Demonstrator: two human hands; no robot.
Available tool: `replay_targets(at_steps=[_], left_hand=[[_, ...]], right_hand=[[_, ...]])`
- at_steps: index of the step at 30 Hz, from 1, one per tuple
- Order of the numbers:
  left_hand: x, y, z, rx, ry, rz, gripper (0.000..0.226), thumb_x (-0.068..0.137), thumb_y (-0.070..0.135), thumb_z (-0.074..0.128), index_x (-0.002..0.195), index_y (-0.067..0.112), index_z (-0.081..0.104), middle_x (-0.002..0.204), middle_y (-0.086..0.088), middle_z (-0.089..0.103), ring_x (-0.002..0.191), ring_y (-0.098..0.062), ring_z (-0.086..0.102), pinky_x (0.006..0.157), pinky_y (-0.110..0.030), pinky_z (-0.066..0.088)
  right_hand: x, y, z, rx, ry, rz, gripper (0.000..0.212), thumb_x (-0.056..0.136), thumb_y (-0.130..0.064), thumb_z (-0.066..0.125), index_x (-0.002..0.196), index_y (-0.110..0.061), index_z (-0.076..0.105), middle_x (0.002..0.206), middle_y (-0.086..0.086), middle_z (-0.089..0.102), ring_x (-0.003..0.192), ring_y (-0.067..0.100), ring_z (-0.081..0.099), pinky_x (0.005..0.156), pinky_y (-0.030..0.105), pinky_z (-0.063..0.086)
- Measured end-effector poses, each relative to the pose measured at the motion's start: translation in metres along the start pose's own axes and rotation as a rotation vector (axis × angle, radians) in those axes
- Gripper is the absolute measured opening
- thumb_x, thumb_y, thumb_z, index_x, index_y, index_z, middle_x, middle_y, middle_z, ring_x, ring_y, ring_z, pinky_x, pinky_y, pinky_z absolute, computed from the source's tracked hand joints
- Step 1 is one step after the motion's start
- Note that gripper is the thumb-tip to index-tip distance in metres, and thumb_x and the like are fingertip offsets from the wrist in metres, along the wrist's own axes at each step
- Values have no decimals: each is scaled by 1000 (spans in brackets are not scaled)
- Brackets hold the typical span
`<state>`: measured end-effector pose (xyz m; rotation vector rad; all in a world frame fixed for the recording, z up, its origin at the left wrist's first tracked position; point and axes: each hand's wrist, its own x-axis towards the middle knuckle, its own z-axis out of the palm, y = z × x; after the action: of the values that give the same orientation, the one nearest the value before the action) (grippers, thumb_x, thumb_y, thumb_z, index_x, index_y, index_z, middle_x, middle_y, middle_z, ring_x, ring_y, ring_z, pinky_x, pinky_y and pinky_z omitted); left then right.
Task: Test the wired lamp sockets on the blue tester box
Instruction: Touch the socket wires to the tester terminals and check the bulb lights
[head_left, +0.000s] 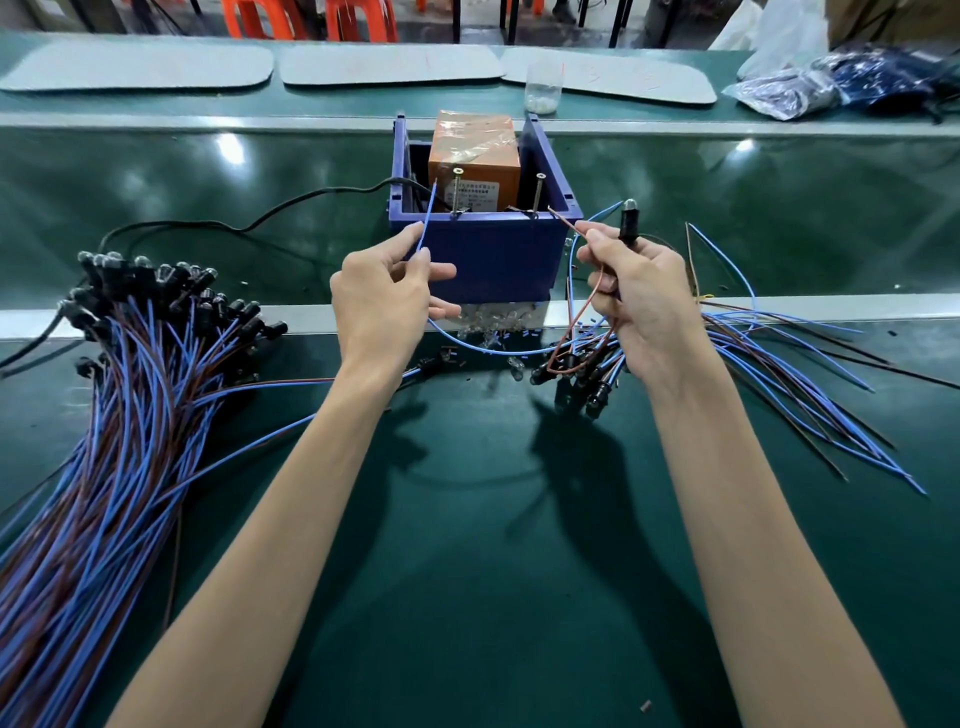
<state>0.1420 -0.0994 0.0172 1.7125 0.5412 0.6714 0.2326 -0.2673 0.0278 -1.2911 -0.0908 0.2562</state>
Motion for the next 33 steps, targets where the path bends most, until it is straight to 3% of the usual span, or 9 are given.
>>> replay_targets(at_steps=[5, 11, 33], left_hand=[[1, 1, 0, -33, 15, -35, 29, 97, 9, 50, 123, 13, 62, 74, 11, 72, 49, -11, 67, 53, -16, 50], [1, 4, -1, -72, -82, -62, 22, 99, 9, 46, 109, 22, 61, 67, 10, 72, 46, -8, 62, 51, -14, 46], [4, 6, -2, -32, -27, -103, 32, 100, 6, 38, 96, 21, 65, 64, 5, 56, 36, -4, 50, 46, -13, 41]], right_hand=[[-1, 1, 0, -20, -6, -15, 14, 95, -7, 55, 92, -13, 67, 64, -8, 58, 46, 1, 32, 37, 11, 23], [-3, -1, 0, -61, 0, -21, 18, 96, -8, 53, 94, -15, 69, 68, -7, 59, 46, 2, 34, 37, 11, 24], [-4, -6, 0, -7, -34, 11, 25, 93, 2, 44, 97, -7, 67, 67, -4, 50, 52, 6, 25, 36, 14, 17]])
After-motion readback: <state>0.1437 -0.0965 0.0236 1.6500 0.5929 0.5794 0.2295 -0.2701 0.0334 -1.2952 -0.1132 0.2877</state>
